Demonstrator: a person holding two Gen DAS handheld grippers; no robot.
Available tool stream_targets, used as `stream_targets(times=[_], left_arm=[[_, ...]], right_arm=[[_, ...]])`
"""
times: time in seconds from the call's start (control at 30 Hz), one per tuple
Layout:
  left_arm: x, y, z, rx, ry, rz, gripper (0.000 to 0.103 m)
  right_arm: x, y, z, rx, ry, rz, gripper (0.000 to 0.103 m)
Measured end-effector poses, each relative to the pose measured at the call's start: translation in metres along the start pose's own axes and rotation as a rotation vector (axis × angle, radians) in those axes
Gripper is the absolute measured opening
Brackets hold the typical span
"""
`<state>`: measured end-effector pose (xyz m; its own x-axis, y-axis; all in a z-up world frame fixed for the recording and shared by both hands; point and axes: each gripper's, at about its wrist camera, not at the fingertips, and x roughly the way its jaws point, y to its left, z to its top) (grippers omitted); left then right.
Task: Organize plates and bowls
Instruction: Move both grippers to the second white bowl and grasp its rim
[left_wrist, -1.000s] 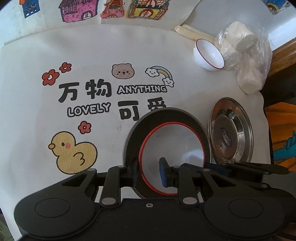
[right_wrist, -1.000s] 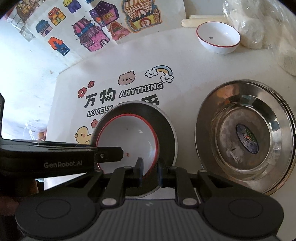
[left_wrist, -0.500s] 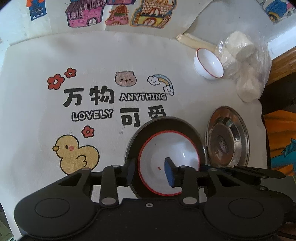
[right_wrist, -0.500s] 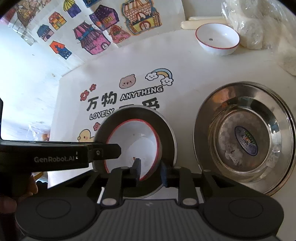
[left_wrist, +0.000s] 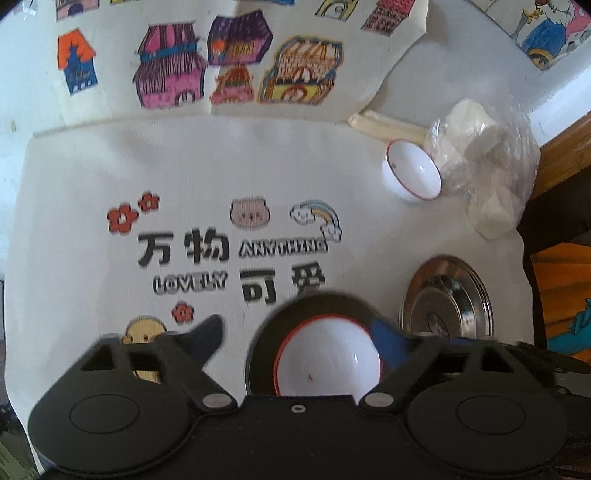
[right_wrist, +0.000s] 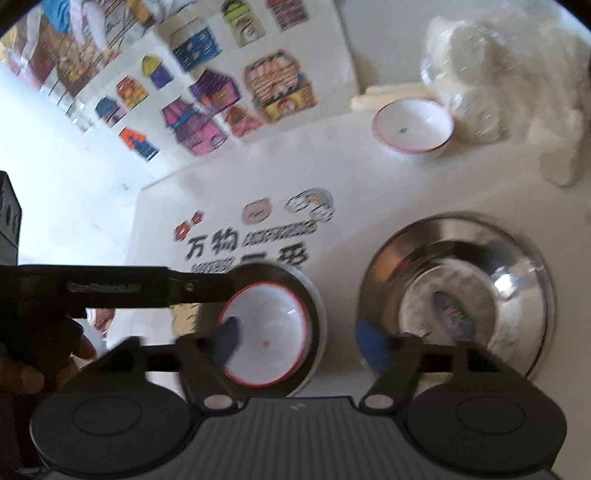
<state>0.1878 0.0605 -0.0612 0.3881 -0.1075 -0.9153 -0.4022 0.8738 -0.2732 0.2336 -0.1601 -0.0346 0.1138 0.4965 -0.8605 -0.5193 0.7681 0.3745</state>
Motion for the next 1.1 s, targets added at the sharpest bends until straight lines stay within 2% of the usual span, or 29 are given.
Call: stream_targets(times=[0.03,0.1,0.27,0.4,0.57,0.77,1.1], left_arm=[[0.0,-0.001,0.004,-0.004,-0.003,0.003,0.1],[0.003,-0.004,0.011,-0.015,-0.004,0.012,0.102],[0.011,-0.017,0.023,-0.009,-0.042,0.035,0.102],[0.025,-0.03,0.03,-0.014,-0.04,0.084,0.102],[0.044,-0.05,0.043,-0.021,-0.045,0.11,0.102],[0.066,-0.077,0.068,0.006,-0.082,0.197,0.102],[0.097,-0.105,0.107,0.052,-0.089,0.228,0.102]], right_arm=[[-0.003,-0.005,0.003,0.004,-0.01,-0.014,0.094],[-0.008,-0.017,0.008,0.022,-0.029,-0.042,0.103],[-0.018,-0.05,0.018,0.072,-0.094,-0.102,0.103],[-0.024,-0.077,0.026,0.101,-0.139,-0.136,0.103],[-0.024,-0.11,0.039,0.138,-0.188,-0.161,0.103],[-0.01,-0.143,0.056,0.181,-0.189,-0.112,0.103],[0.017,-0.167,0.077,0.261,-0.203,-0.054,0.103]])
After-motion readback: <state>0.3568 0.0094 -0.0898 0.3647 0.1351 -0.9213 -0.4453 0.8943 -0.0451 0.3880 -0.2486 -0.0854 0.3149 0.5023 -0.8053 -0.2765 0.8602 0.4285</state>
